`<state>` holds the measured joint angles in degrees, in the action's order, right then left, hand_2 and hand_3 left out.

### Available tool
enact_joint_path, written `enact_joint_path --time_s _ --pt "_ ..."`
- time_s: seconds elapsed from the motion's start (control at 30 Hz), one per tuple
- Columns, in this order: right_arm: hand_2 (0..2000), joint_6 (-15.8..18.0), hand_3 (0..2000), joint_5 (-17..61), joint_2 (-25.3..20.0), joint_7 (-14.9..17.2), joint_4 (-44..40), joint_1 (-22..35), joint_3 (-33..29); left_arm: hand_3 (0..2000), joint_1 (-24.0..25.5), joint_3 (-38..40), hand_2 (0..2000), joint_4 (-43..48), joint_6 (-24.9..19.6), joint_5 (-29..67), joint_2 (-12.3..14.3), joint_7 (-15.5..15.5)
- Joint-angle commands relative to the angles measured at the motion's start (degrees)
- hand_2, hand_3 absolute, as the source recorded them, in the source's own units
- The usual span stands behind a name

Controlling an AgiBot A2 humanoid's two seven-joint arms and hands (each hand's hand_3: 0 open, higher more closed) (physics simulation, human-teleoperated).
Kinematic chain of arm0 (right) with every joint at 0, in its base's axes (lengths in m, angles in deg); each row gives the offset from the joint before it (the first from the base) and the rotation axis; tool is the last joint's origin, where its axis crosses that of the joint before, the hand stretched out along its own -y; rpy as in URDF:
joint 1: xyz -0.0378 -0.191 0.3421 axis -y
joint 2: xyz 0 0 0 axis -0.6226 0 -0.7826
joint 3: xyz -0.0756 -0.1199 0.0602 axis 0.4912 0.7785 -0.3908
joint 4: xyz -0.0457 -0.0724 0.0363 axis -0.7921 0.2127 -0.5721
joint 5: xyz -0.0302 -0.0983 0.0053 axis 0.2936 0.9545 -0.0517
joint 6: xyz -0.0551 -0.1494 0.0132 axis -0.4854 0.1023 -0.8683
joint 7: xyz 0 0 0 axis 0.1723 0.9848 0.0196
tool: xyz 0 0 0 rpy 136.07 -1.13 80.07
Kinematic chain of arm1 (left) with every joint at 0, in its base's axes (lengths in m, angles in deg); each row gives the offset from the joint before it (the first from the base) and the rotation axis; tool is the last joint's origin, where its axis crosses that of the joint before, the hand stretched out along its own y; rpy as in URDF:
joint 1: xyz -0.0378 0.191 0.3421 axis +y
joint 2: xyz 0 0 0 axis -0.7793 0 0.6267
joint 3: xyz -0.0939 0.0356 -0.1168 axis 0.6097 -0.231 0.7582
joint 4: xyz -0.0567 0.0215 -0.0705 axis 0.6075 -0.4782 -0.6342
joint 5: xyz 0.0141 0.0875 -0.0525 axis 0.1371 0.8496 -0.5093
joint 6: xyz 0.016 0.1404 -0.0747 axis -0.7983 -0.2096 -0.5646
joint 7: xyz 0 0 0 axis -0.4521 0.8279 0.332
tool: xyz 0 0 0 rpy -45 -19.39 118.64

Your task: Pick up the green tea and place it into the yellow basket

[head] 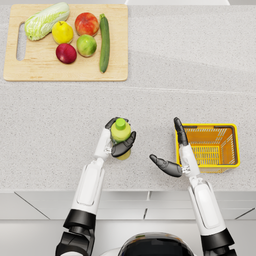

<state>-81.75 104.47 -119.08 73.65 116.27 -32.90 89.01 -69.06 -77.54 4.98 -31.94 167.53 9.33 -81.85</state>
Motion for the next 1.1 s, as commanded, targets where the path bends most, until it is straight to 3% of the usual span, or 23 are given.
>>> enact_joint_path --time_s 0.03,0.23,0.43,0.53,0.57,0.6,0.63,0.7,0.73,0.77,0.83,0.9,1.0,1.1 --pt "0 0.0 0 0.0 -2.4 0.0 -4.5 3.6 4.7 2000 -3.2 0.3 2000 9.7 -0.5 0.0 1.5 0.0" --pt "0 0.0 0 0.0 -5.6 0.0 -10.0 7.1 7.0 2000 -4.3 -4.2 2000 15.4 -1.7 0.0 3.1 0.3" --pt "0 0.1 0 0.0 -8.7 0.0 -16.5 12.1 5.3 2000 0.0 -11.2 2000 22.5 -1.4 0.1 1.3 0.2" --pt "0 7.0 0 0.1 -8.6 0.1 -16.8 13.0 5.8 2000 0.6 -13.1 2000 23.4 0.8 0.4 -0.5 0.1" --pt "1361 8.5 327 0.1 -8.4 0.1 -16.3 12.8 5.8 2000 0.4 -13.0 2000 23.3 1.3 0.5 -0.9 0.1" --pt "2000 16.2 653 0.2 -7.9 0.0 -15.8 12.9 6.3 2000 0.2 -13.2 2000 23.5 1.9 0.5 -1.3 0.1" --pt "2000 19.7 980 0.2 -7.7 0.2 -16.1 13.4 6.8 2000 0.1 -13.1 2000 23.4 2.2 0.5 -1.7 0.2" --pt "2000 19.9 1633 0.2 -7.4 0.4 -16.0 13.8 7.5 2000 -0.3 -12.7 2000 23.8 1.7 0.4 -2.2 0.2" --pt "2000 19.4 1960 0.2 -7.3 0.5 -15.9 13.9 7.7 1673 0.2 -12.7 639 24.5 1.3 0.4 -3.0 0.1" --pt "2000 17.2 2000 0.1 -7.4 0.5 -16.2 14.1 7.6 1347 0.6 -12.4 0 25.1 2.6 0.4 -3.5 0.1" --pt "2000 15.2 2000 0.0 -7.4 0.5 -15.5 14.1 6.1 693 1.3 -10.7 0 26.0 3.6 0.3 -4.3 0.1" --pt "2000 15.9 2000 0.1 -7.9 0.2 -13.2 14.3 1.9 40 3.6 -6.1 0 27.7 3.8 0.1 -5.6 0.1" --pt "2000 11.8 2000 0.1 -8.7 -0.1 -10.2 15.8 -4.8 0 6.3 0.9 0 28.9 3.8 0.0 -6.6 0.1" --pt "2000 11.9 2000 0.0 -8.6 -0.3 -10.0 15.9 -11.3 0 7.5 7.9 0 29.3 3.8 0.0 -6.5 0.1"
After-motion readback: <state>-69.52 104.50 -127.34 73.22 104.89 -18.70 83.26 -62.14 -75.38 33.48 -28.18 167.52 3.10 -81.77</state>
